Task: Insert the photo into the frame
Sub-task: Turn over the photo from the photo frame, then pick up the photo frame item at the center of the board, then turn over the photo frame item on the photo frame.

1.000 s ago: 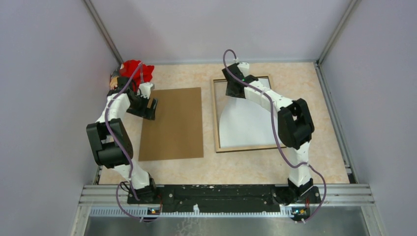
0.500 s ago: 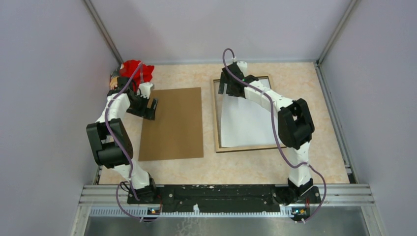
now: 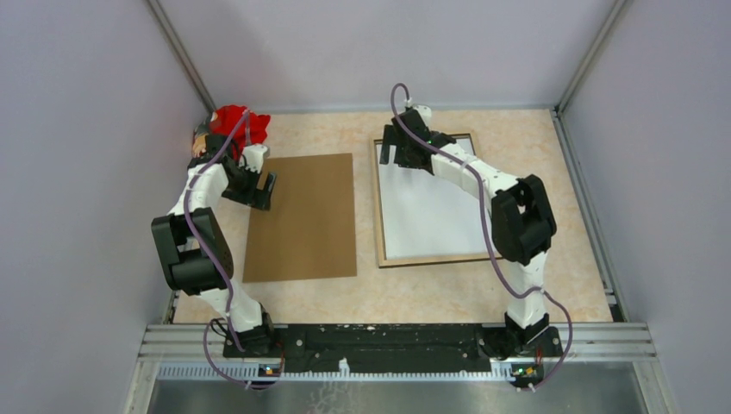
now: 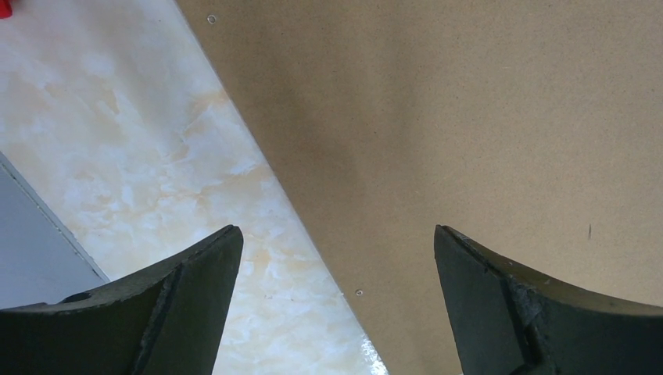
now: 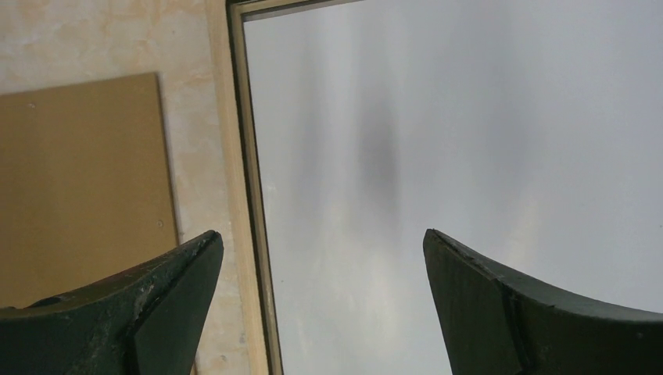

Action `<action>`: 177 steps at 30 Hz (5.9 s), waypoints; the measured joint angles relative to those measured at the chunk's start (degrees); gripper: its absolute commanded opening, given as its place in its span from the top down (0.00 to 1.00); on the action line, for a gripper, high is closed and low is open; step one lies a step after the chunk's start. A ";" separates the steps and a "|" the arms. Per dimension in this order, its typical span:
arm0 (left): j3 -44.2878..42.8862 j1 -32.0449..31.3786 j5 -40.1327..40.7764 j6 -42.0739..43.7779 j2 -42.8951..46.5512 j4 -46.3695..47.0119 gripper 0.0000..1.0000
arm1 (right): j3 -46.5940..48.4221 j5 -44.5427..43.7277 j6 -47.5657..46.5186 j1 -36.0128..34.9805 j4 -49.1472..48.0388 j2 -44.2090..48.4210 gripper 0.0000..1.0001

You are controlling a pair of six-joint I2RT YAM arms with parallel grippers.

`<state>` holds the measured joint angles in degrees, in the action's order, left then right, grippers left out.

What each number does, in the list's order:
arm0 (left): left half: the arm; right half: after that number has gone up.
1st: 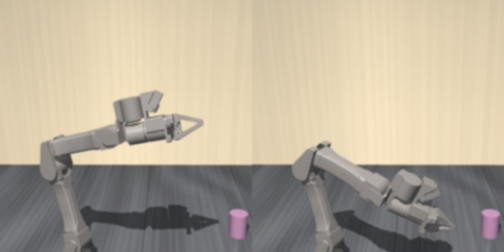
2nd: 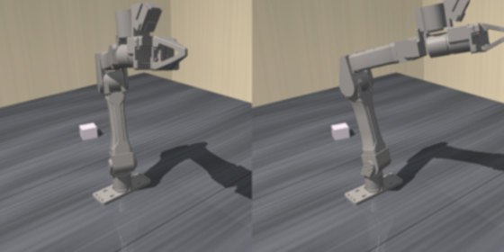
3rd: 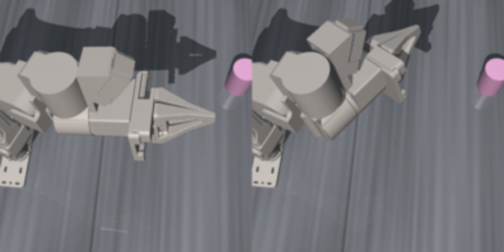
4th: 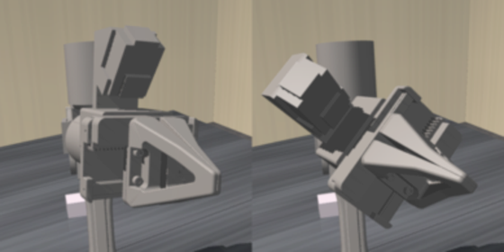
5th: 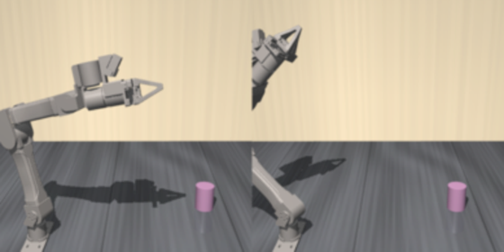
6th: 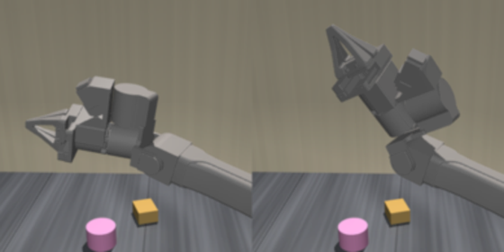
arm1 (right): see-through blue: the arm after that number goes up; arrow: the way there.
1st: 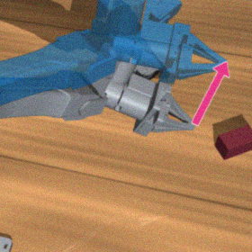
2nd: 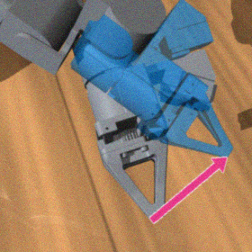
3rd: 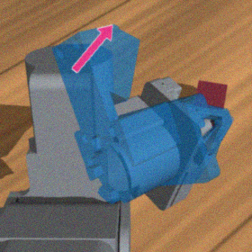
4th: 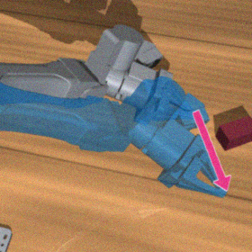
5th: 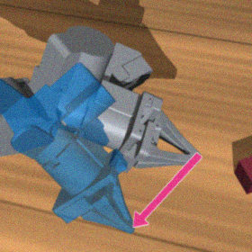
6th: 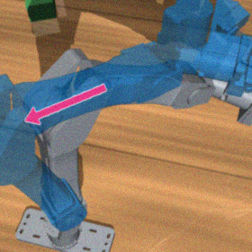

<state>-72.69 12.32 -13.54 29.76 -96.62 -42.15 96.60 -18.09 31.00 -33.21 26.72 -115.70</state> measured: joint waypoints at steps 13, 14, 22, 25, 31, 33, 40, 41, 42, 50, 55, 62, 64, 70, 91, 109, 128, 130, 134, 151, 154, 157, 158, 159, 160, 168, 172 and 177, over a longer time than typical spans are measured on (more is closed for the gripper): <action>-0.02 2.64 4.50 1.29 -0.09 1.18 0.09 | -1.38 8.26 2.95 -5.53 -5.90 2.49 0.02; -0.02 3.48 5.16 1.57 -0.17 1.57 0.12 | -1.38 8.94 3.56 -6.71 -6.16 2.45 0.02; 2.82 8.66 15.15 4.83 -0.55 10.40 0.26 | -1.29 10.82 7.76 -14.34 -8.66 -1.53 0.03; 6.01 8.63 16.79 5.55 -1.31 13.09 0.26 | -1.49 10.88 9.33 -14.69 -8.66 -4.22 0.03; 8.37 8.24 15.37 5.31 -5.07 13.88 0.25 | -3.30 10.75 12.20 -14.51 -9.22 -6.23 0.03; 8.28 8.11 14.14 4.70 -5.20 14.69 0.25 | -4.28 10.88 13.20 -14.53 -9.94 -6.32 0.04; 8.22 7.45 11.08 4.00 -5.55 15.28 0.26 | -5.44 12.07 16.02 -14.69 -12.26 -8.15 0.04; 8.22 7.21 10.45 3.80 -5.57 15.41 0.27 | -5.44 12.39 16.39 -14.69 -12.92 -8.24 0.04; 8.22 6.93 9.94 3.63 -5.66 15.52 0.27 | -5.44 12.46 16.79 -14.75 -13.38 -8.48 0.04; 8.22 5.03 7.54 3.17 -6.05 15.80 0.30 | -5.70 14.73 19.91 -14.73 -16.35 -8.98 0.04; 7.87 4.92 7.34 3.21 -6.45 15.56 0.33 | -8.66 17.42 22.49 -13.42 -21.29 -8.20 0.06; 7.78 4.35 7.43 4.31 -6.58 15.43 0.33 | -16.59 23.32 25.59 -11.61 -31.30 -5.18 0.09; 7.78 4.31 7.45 4.55 -6.64 15.52 0.33 | -19.21 25.00 26.05 -11.47 -34.25 -3.98 0.11; 7.80 4.28 9.46 5.51 -6.86 17.86 0.33 | -24.79 30.67 30.08 -10.43 -47.47 -0.74 0.15; 7.91 1.97 3.91 4.87 -6.88 18.64 0.29 | -25.31 44.50 39.50 -13.49 -66.45 2.19 0.50; -1.31 0.57 -16.39 16.26 3.93 -2.34 0.01 | -14.51 40.98 37.66 -6.51 -31.26 4.09 1.00; 11.69 -9.07 -29.42 46.36 40.68 -5.68 0.04 | -3.61 45.59 50.12 4.83 -29.14 3.48 1.00; 17.31 -11.06 -28.11 47.32 45.42 -0.52 0.06 | -4.31 45.86 51.10 4.46 -30.03 3.52 1.00; 25.35 -15.15 -25.20 49.11 50.80 9.53 0.15 | -5.20 46.07 52.46 3.74 -30.51 3.52 1.00; 30.97 -16.50 -19.65 50.18 52.98 29.73 0.98 | -5.01 46.47 54.10 0.70 -31.32 3.65 0.86; 31.19 -16.48 -19.21 49.27 53.42 31.52 1.00 | -3.23 47.01 50.71 0.70 -29.00 3.67 0.66; 31.19 -16.50 -18.84 46.88 54.05 32.30 1.00 | 0.00 48.24 43.76 0.70 -23.89 4.26 0.48; 31.17 -16.55 -18.56 46.27 54.12 32.70 1.00 | 1.46 48.61 40.19 0.72 -21.44 4.72 0.43; 31.15 -16.57 -18.25 45.70 54.12 32.89 1.00 | 2.67 48.85 37.33 0.76 -19.56 5.27 0.39; 31.10 -16.57 -17.99 45.07 54.12 33.03 1.00 | 4.20 49.22 33.05 1.03 -16.85 6.25 0.36; 27.45 -16.55 -16.46 41.86 53.53 29.31 1.00 | 11.19 49.46 -4.98 3.43 0.20 18.05 0.27; 17.57 -16.55 -18.34 40.39 50.80 20.85 1.00 | -0.31 49.03 -25.55 3.69 -0.26 31.82 0.21; 8.98 -16.55 -23.47 42.32 50.05 13.09 1.00 | -13.77 50.47 -45.97 2.51 -3.04 44.11 0.19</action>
<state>-63.70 -4.23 -37.01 72.07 -46.57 -29.06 82.83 32.38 -14.96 -30.70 23.68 -71.59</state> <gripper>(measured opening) 0.022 0.805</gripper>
